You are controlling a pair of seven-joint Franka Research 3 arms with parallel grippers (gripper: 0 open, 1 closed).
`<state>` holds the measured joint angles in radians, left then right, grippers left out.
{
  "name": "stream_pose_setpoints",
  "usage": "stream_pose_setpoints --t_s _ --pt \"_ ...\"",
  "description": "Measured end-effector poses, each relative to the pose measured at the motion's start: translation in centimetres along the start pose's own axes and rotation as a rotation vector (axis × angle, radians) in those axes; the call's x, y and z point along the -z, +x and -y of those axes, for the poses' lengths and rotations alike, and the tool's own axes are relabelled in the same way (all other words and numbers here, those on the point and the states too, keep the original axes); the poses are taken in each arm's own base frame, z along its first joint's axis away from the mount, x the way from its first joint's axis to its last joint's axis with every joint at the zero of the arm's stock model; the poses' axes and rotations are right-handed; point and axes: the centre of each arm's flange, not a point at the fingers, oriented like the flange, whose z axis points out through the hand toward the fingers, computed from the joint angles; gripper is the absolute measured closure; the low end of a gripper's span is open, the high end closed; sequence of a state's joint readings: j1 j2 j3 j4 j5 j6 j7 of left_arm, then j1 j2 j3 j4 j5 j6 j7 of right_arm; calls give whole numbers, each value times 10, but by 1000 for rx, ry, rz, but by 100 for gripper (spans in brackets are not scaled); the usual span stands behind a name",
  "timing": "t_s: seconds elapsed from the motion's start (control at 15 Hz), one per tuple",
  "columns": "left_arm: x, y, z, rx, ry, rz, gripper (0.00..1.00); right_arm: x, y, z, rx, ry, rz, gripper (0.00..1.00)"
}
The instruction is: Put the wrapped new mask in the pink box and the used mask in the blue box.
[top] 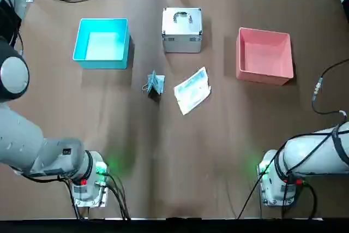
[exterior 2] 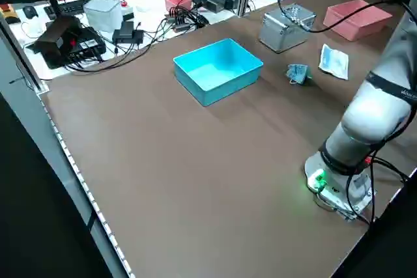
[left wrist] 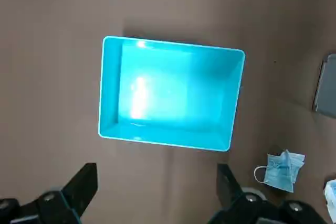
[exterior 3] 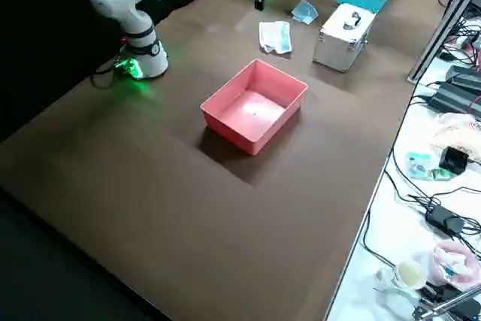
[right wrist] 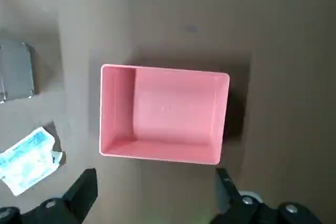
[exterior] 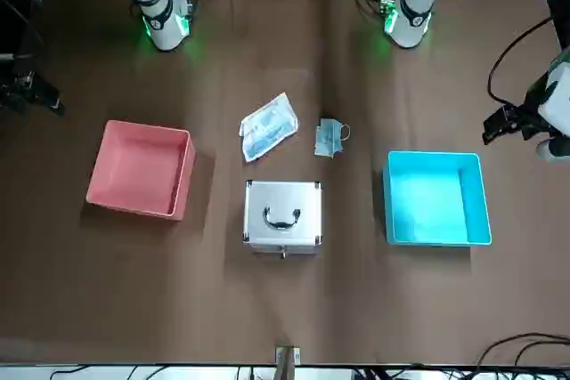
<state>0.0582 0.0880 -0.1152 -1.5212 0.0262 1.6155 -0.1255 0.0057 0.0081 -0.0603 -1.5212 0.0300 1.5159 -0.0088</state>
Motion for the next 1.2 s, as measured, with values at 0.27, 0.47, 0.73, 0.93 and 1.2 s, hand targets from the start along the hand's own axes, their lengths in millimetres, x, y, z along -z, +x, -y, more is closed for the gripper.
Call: stream_pose_setpoints --t_s 0.27,0.47,0.73,0.93,1.2 --pt "-1 0 -2 -2 0 4 0 3 3 1 2 0 -32 2" --pt "-6 1 -5 -7 1 18 0 3 4 2 3 0 -37 2" --pt "-53 9 -46 -78 3 105 0 -6 4 6 11 0 -17 2" --pt "-97 12 -87 -146 10 189 0 -18 4 14 24 1 5 2" --pt "-146 12 -129 -213 19 272 0 -53 8 41 70 4 21 2"
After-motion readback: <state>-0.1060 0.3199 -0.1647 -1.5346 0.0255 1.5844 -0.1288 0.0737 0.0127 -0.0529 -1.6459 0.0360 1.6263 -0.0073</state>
